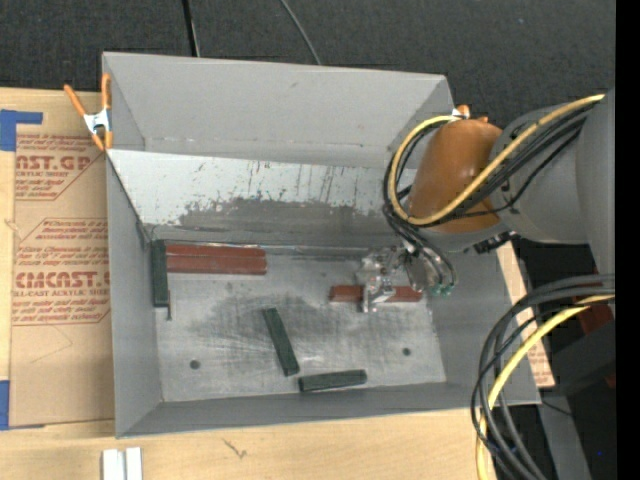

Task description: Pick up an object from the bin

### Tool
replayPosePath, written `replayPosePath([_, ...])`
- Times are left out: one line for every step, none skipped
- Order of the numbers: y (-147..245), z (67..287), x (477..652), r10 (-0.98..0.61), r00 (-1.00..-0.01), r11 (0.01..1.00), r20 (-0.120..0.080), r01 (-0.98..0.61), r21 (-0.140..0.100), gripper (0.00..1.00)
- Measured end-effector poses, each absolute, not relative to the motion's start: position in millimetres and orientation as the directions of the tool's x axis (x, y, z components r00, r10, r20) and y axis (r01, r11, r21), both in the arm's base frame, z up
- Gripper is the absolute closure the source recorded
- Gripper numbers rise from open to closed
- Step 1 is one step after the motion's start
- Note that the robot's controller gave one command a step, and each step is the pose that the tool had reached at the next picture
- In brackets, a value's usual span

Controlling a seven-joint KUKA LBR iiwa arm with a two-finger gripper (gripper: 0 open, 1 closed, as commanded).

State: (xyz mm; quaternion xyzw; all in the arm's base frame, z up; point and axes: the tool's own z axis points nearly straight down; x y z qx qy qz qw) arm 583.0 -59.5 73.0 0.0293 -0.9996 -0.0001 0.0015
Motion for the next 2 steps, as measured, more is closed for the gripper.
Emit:
replayPosePath([-59.4,73.1,583.1,-0.058,-0.998,0.998,0.002,-0.058,0.000,1.00])
replayPosePath([-57.2,248.1,578.7,-0.104,-0.995,0.995,-0.003,-0.104,0.000,1.00])
